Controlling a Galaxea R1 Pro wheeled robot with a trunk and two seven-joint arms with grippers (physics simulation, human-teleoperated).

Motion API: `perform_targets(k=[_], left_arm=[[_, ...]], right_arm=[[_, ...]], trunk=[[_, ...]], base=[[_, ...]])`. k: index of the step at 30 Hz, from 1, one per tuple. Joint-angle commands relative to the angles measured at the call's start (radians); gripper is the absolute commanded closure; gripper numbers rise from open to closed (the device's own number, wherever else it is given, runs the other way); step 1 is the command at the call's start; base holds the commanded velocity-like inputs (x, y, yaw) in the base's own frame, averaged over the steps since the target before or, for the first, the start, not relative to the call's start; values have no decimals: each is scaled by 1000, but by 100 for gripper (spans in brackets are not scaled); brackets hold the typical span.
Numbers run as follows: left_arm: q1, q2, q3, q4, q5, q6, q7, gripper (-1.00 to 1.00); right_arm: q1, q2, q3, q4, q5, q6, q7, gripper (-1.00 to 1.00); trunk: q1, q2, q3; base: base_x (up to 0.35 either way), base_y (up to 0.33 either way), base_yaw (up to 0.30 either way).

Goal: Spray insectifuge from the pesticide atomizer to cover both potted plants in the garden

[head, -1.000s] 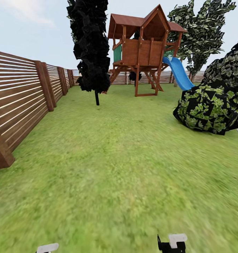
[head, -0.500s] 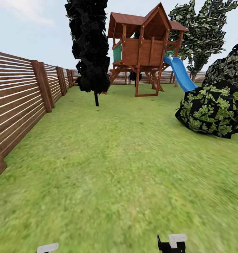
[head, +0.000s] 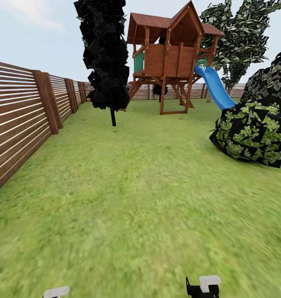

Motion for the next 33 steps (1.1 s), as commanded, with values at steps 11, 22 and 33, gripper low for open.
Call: perform_targets(k=[11,22,33], left_arm=[[-1,1,7,1,-10,-4,2,100],[0,-1,6,1,-10,-4,2,100],[-1,-1,5,1,-10,-4,2,100]], right_arm=[[-1,0,0,1,11,-1,-9,-100],[-1,0,0,1,11,-1,-9,-100],[-1,0,0,1,11,-1,-9,-100]], trunk=[[0,0,-1],[0,0,-1],[0,0,-1]], base=[[337,0,0],[337,-15,0],[333,-157,0]])
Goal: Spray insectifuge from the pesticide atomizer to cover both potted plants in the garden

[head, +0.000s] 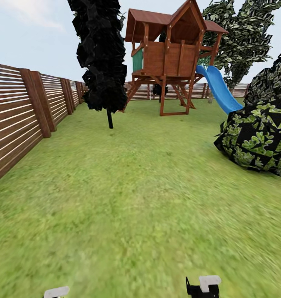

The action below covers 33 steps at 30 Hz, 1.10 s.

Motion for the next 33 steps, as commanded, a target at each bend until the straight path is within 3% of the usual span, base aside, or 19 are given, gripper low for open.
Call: perform_targets(k=[1,23,33], left_arm=[[-1,0,7,1,-11,-4,2,100],[-1,0,8,3,-10,-4,2,100],[-1,0,8,1,-10,-4,2,100]], right_arm=[[-1,0,0,1,11,-1,-9,-100],[-1,2,-3,-2,5,-1,-8,-100],[0,2,-3,-1,5,-1,-8,-100]], trunk=[[0,0,-1],[0,0,1],[0,0,1]], base=[[332,-165,0],[332,-166,-26],[338,-6,-35]])
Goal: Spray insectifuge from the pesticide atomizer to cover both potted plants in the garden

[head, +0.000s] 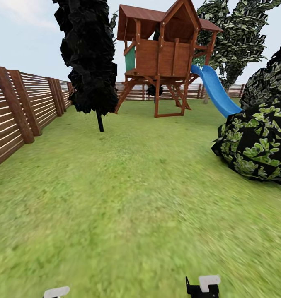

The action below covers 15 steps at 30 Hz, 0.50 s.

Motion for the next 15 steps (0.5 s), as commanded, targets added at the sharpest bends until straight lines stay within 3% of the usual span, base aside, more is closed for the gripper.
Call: perform_targets(k=[1,15], left_arm=[[-1,0,7,1,-11,-4,2,100],[-1,1,7,1,-9,-4,2,100]], right_arm=[[-1,0,-1,1,10,-1,-9,-100],[-1,1,-1,2,10,-1,-9,-100]], trunk=[[0,0,-1],[0,0,-1]], base=[[338,0,-137],[338,0,-249]])
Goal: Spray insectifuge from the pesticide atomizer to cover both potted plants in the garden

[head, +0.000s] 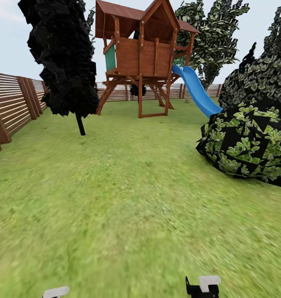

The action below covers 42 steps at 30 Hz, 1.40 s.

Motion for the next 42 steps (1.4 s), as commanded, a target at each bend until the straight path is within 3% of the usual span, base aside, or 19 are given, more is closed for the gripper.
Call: perform_targets(k=[1,14,32,42], left_arm=[[0,0,7,1,-10,-4,2,100],[-1,0,7,1,-9,-4,2,100],[0,0,7,1,-10,-4,2,100],[0,0,7,1,-10,-4,2,100]], right_arm=[[-1,0,-1,1,11,-1,-8,-100],[-1,0,-1,1,11,-1,-8,-100],[-1,-1,-1,1,15,-1,-10,-100],[-1,-16,1,1,15,-2,-12,-100]], trunk=[[0,0,-1],[0,0,-1],[0,0,-1],[0,0,-1]], base=[[338,0,-262],[338,0,-223],[338,0,-6],[338,0,0]])
